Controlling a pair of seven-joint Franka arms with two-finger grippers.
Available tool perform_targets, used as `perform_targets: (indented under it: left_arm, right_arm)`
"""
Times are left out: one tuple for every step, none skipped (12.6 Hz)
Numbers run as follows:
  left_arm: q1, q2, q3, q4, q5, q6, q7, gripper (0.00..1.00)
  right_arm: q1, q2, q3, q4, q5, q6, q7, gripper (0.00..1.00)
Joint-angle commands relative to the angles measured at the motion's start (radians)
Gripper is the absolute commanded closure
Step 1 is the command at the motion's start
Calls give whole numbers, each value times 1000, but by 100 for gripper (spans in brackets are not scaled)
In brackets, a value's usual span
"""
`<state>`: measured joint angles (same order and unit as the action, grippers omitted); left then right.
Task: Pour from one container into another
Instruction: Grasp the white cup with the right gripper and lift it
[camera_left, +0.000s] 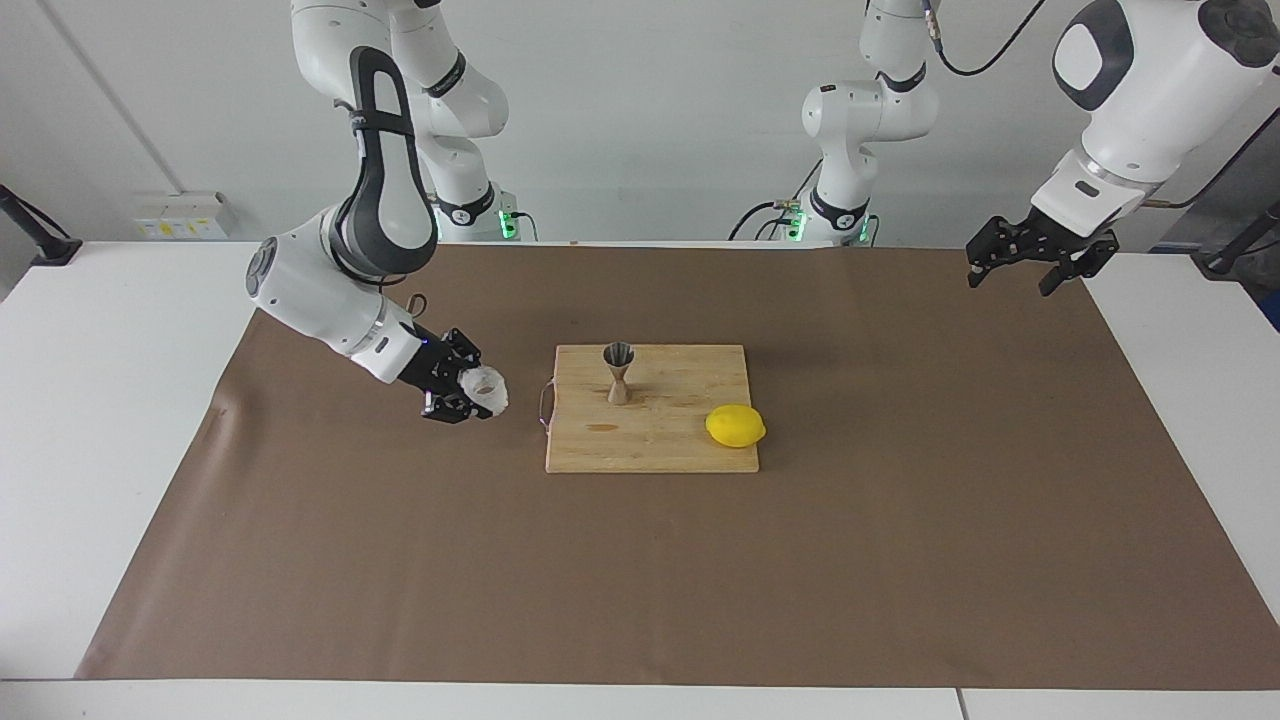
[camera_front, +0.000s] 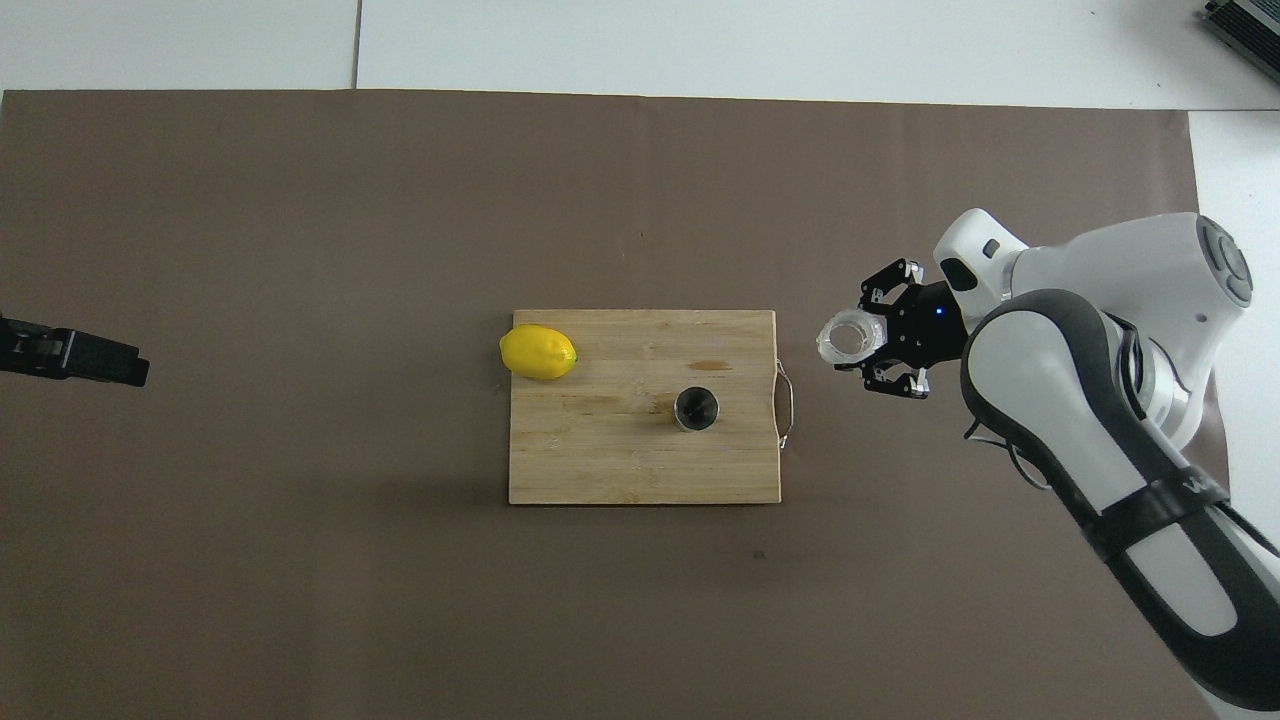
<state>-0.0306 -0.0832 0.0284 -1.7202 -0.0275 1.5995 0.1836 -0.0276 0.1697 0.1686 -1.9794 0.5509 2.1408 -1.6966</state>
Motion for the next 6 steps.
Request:
perform_targets:
  left_arm:
    - [1, -29, 1, -32, 21, 20, 13, 0]
    - [9, -29, 1, -30, 23, 17, 13, 0]
    - [9, -26, 1, -18, 21, 10, 11, 0]
    - [11, -14, 2, 13, 21, -6, -1, 0]
    - [9, -1, 2, 23, 21, -19, 2, 0]
    - [8, 0, 2, 24, 21, -38, -10, 0]
  right_arm:
    - [35, -1, 6, 25, -67, 13, 81, 100]
    - [49, 5, 8, 52, -122, 10, 127, 100]
    - [75, 7, 8, 74, -179, 5, 179, 100]
    - [109, 8, 8, 86, -218, 7, 228, 100]
    - [130, 10, 8, 90, -253, 10, 263, 100]
    - [146, 10, 8, 93, -281, 10, 287, 100]
